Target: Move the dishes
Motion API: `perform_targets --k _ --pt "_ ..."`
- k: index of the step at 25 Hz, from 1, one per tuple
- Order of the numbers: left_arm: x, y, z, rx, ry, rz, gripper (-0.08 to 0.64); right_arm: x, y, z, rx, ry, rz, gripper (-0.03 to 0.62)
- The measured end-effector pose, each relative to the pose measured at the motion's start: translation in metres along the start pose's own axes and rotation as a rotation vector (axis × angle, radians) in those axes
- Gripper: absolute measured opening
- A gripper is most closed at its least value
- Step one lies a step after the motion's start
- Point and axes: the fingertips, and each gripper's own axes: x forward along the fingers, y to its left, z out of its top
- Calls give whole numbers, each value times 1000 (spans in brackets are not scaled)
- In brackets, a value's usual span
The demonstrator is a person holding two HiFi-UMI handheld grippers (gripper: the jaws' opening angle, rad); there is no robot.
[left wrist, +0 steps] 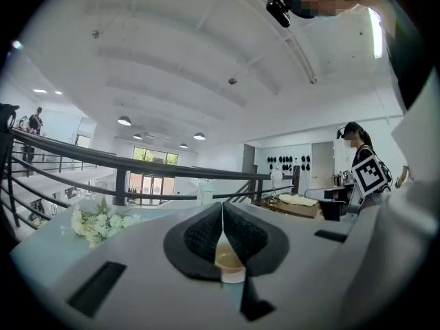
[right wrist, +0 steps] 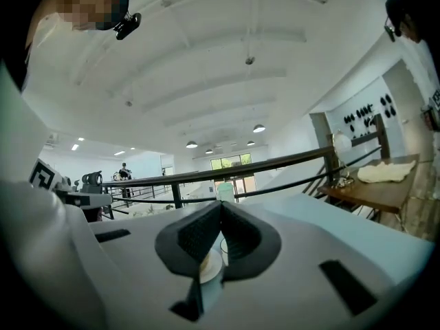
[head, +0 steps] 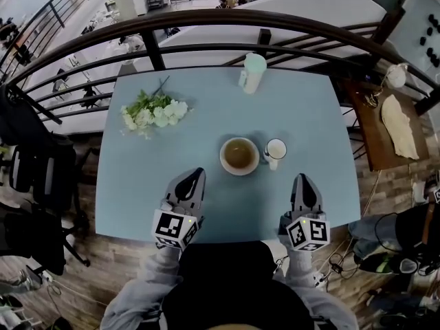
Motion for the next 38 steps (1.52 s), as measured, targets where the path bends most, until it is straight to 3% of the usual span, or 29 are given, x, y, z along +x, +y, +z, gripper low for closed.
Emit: perform_targets --k 10,38 --pt "-10 9 -11 3 19 52 17 9 5 -21 -49 79 7 6" --pt "-18 16 -24 -8 55 97 17 19 12 -26 -110 113 61 6"
